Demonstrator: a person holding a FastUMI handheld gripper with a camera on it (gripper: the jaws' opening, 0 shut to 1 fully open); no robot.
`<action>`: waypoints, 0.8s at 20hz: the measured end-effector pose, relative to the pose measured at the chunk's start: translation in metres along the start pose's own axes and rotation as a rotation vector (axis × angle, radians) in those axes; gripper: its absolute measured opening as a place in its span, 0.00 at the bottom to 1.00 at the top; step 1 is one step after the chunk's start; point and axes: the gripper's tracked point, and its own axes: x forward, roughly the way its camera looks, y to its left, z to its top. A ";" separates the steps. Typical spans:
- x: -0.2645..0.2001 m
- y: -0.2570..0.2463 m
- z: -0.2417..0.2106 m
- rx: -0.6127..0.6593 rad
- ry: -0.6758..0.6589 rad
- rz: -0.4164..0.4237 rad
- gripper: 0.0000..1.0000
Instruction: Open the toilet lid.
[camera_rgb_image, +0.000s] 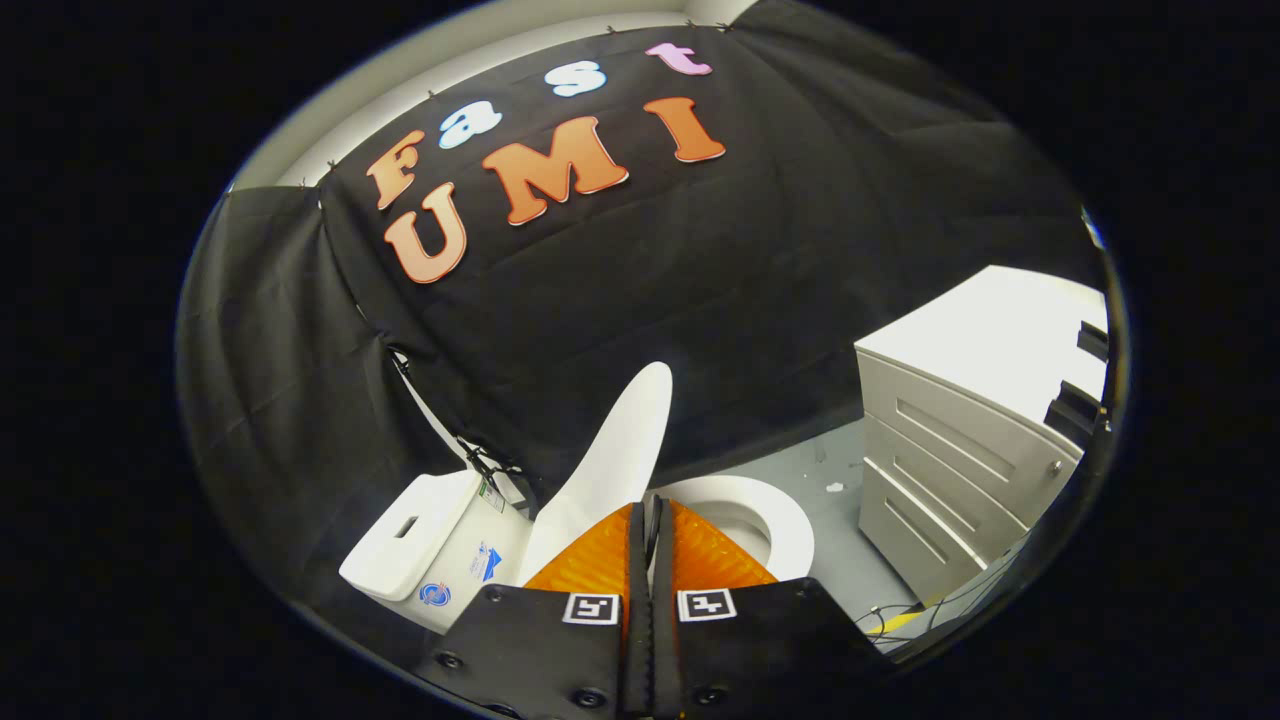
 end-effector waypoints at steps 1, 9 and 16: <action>0.000 0.007 0.002 -0.024 -0.005 -0.002 0.08; -0.004 0.052 0.017 -0.141 -0.042 -0.001 0.08; -0.011 0.110 0.028 -0.270 -0.099 0.040 0.08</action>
